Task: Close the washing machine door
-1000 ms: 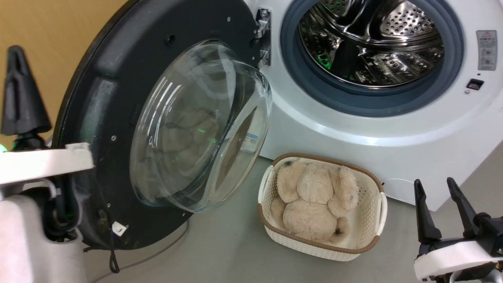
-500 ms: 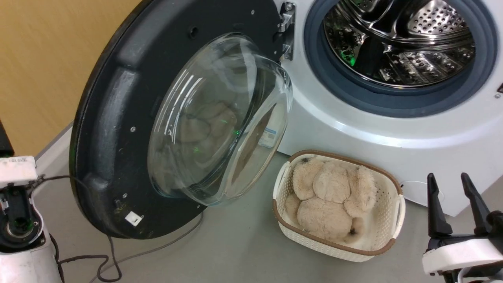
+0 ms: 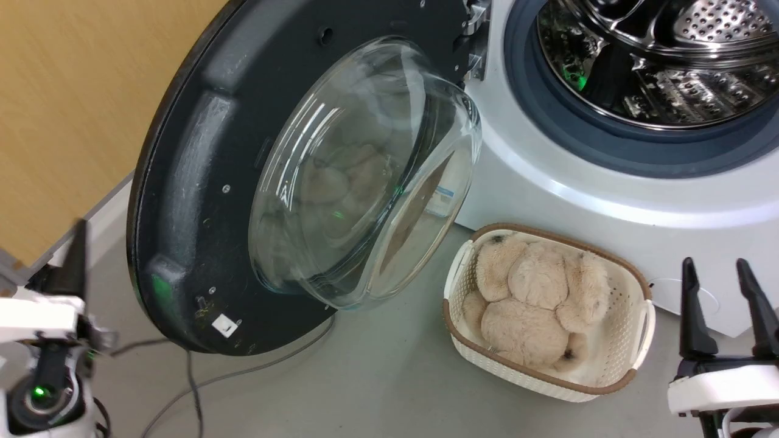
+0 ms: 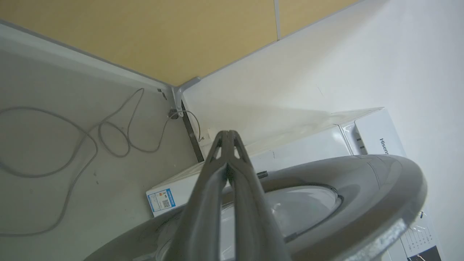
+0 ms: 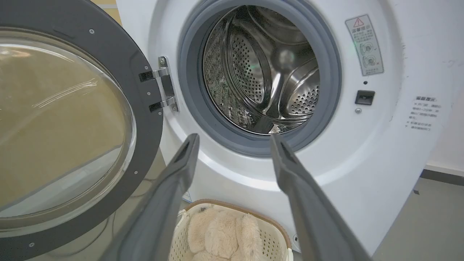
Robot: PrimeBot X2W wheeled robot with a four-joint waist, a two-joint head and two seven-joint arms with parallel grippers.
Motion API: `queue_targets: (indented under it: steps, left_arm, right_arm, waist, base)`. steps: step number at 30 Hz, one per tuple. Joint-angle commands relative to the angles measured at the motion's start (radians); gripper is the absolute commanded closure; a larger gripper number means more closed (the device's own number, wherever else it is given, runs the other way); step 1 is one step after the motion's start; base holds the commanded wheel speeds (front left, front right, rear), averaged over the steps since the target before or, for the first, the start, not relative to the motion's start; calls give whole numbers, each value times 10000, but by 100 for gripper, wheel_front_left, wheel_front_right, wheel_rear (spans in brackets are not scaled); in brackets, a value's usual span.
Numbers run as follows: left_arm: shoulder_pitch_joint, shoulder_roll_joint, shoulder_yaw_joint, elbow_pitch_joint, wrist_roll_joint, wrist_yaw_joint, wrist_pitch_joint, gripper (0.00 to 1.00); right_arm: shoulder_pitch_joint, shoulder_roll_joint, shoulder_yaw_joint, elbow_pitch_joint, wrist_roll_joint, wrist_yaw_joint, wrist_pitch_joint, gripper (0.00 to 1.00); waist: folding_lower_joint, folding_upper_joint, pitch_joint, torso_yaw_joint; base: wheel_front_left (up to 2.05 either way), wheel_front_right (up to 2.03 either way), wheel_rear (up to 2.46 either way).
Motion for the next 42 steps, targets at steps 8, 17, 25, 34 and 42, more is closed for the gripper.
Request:
queue_targets:
  steps: [8,17,25,34,42]
  left_arm:
    - [801,-388,-486,84,-1624,-156,1118,100]
    - [1781,-830,-1082,-837,-3548,-255,2369,100]
    - [2843,-947,-2532,-2178,-4502,-308,3160,100]
    - [3558,-954,-4885,-3309,-4373,-308,3040,100]
    - [3055,-955,-6154,-3539,-3721,-308,2635,100]
  right_arm:
    - [-220,43,-239,42,81,7,-265,0]
    - [-279,47,-451,23,166,8,-453,0]
    - [-359,49,-470,83,269,8,-555,0]
    - [-399,49,-455,106,392,8,-555,0]
    - [-601,49,-388,147,452,8,-556,0]
  waist:
    - [0,0,139,258]
    - [0,0,205,615]
    - [0,0,241,594]
    - [0,0,199,-231]
    - [0,0,334,-1460]
  base:
    - [0,0,0]
    - [0,0,0]
    - [0,0,0]
    - [0,0,0]
    - [0,0,0]
